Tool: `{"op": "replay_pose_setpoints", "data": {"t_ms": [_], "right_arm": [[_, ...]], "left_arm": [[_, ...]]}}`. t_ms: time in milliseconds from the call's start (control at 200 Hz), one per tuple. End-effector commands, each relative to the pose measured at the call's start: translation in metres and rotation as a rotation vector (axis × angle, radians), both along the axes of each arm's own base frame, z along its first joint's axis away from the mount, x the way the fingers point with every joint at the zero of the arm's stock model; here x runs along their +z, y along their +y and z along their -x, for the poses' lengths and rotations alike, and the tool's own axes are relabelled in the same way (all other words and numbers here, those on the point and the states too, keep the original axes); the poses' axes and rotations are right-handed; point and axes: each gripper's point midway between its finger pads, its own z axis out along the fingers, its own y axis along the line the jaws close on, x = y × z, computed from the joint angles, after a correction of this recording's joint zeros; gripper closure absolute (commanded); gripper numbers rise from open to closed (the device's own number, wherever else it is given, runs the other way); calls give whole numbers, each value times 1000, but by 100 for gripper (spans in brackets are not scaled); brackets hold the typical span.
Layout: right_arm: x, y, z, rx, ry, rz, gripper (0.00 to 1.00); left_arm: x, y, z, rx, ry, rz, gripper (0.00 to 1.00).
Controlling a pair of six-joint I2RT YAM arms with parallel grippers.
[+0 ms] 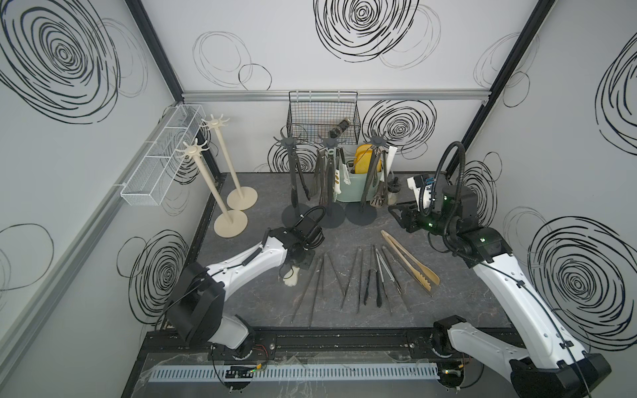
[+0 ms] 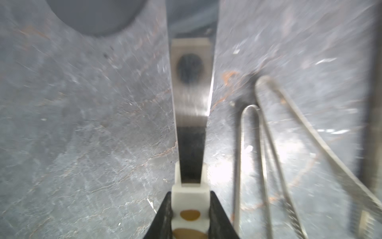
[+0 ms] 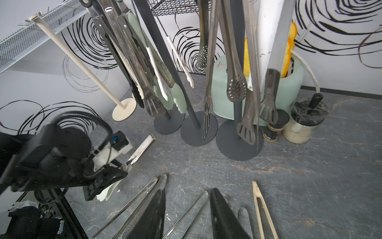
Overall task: Hang food tongs on kitchen utensil racks
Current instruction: Pick up the food tongs from the center of the board.
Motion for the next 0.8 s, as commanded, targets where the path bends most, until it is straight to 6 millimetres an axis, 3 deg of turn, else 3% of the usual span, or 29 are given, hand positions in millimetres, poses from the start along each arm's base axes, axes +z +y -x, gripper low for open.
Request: {"op": "replay_pose_setpoints", "data": {"t_ms": [0, 165, 360, 480, 640, 796], "right_arm": [[6, -1, -1, 3, -28, -2, 61], [7, 1, -1, 11, -29, -9, 61], [9, 5, 1, 36, -27, -30, 62], [11, 9, 3, 57, -29, -50, 62], [10, 12, 5, 73, -27, -61, 62], [8, 12, 6, 76, -29, -60, 62]], "left_arm": [[45, -12, -2, -6, -106, 143, 100], [107, -34, 4, -105, -260, 394, 100], [169, -33, 1, -223, -400, 694, 100], [210, -23, -4, -292, -479, 857, 100], [263, 7, -15, -366, -572, 1024, 100], [303, 31, -15, -441, -645, 1124, 100]]}}
